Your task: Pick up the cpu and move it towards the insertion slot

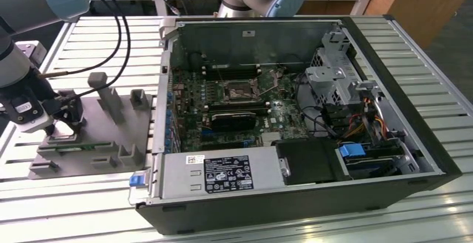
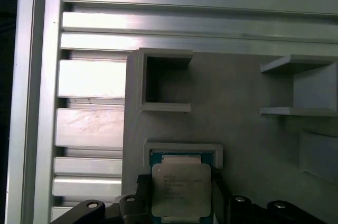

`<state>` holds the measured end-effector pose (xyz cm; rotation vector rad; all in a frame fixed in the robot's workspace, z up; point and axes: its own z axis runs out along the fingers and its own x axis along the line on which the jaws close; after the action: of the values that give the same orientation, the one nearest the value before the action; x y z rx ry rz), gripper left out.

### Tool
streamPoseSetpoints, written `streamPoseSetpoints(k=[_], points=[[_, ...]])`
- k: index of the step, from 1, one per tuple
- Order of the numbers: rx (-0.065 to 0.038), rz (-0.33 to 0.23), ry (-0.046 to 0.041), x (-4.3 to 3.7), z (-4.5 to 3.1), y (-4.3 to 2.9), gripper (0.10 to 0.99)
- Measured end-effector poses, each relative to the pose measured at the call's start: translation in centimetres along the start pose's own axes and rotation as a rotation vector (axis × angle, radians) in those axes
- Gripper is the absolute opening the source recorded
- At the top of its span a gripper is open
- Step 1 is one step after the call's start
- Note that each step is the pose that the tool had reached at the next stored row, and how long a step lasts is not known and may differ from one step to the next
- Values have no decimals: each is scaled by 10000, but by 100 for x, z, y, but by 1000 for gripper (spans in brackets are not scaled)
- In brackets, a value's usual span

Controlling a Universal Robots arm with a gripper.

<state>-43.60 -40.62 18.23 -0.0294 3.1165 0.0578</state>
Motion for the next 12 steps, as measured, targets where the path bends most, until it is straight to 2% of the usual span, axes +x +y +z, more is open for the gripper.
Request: streamPoseSetpoints(k=[5,12], points=[[2,0,-2,-1,-9,1,541],[3,0,-1,-3,-127,5,541]])
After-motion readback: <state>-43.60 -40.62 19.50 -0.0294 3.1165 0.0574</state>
